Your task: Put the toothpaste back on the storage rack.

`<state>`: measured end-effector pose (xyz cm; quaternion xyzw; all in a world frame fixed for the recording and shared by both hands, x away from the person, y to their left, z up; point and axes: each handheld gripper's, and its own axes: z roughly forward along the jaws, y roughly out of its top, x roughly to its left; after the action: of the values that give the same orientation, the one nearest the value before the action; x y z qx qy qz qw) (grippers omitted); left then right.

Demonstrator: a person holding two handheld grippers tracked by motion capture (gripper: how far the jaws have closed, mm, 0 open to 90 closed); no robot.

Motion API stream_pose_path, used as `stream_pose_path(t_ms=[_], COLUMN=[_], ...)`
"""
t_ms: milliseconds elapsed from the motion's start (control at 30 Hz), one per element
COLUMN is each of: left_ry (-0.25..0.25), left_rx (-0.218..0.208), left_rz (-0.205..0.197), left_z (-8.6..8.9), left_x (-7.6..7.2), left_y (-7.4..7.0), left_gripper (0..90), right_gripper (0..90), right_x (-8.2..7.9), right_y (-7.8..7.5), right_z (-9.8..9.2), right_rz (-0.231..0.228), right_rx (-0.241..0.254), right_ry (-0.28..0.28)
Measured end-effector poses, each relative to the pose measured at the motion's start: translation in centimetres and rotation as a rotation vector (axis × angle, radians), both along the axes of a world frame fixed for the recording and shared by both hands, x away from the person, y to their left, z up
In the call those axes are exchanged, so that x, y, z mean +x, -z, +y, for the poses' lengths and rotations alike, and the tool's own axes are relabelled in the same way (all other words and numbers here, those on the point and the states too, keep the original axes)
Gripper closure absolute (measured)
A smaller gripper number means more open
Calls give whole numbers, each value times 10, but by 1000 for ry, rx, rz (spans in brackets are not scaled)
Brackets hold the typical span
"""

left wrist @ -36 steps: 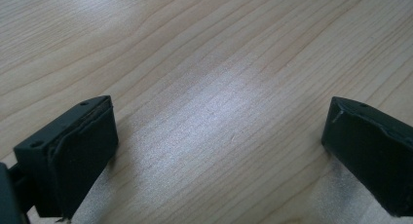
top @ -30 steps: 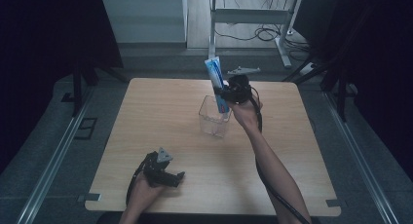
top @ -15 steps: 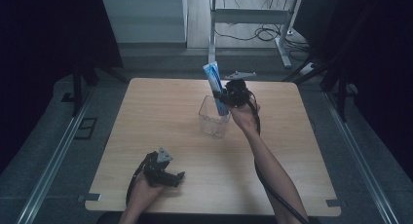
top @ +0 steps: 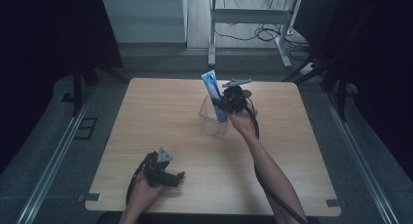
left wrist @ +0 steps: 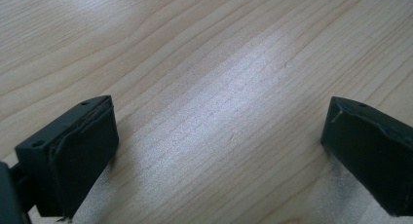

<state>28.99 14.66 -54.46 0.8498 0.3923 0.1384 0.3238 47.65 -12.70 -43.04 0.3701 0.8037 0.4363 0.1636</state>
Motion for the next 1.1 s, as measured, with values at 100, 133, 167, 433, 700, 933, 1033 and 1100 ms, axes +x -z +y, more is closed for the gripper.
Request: stream_pose_path(t_ms=[100,133,167,433,700,933,1033,1100], left_ry=[0,1,0,-2,-1,-4,-2,-2], left_rx=[-2,-2,-2,-5,-4,-5,-3,-3], left_rz=[0,0,-1,2,1,3,2,2], left_z=[0,0,0,0,0,0,0,0], left_x=[0,0,0,0,0,0,0,0], left_y=[0,0,0,0,0,0,0,0], left_gripper=[1,1,1,1,1,1,1,1], right_gripper=[710,710,709,707,702,693,688,686], right_x=[0,1,1,2,3,3,3,2], right_y=[5,7,9,13,14,15,17,18], right_z=[1,1,2,1,0,0,0,1], right_rz=[10,13,17,30,34,34,33,35], right_rx=[-15,-21,-25,-35,-29,-22,-20,-29], right_ry=[-9,-14,-19,-43,-51,-57,-59,-62])
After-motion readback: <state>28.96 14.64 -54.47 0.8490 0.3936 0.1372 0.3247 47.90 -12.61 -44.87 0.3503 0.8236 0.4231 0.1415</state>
